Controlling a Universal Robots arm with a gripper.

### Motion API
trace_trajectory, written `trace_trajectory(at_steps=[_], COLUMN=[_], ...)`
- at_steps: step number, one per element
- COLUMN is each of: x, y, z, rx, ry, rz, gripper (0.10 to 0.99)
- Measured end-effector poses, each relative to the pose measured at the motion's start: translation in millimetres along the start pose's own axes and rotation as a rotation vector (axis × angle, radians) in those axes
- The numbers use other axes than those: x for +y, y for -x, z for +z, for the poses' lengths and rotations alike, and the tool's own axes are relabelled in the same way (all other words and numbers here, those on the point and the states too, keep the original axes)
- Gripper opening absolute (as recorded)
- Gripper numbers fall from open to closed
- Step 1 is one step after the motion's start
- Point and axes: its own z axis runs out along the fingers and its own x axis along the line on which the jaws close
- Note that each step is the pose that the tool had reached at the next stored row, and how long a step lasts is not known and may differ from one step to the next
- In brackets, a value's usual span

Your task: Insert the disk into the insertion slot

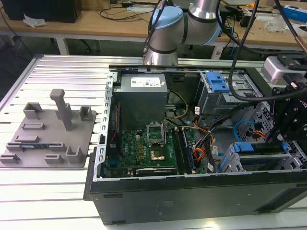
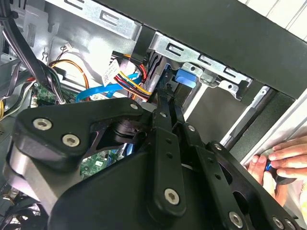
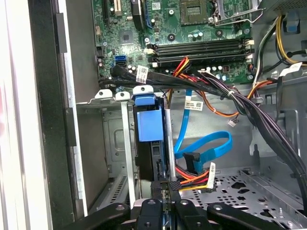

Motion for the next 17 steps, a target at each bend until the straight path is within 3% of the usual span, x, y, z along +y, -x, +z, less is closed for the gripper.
trace_trajectory(at_steps=[11,17], x=[-0.1,0.2], y=[0.1,5.7], z=[0.8,-5.3], rx=[-0.0008,0.0013], ry=[0.0,0.0], rz=[-0.014,-0.015], gripper=[0.169,0.169])
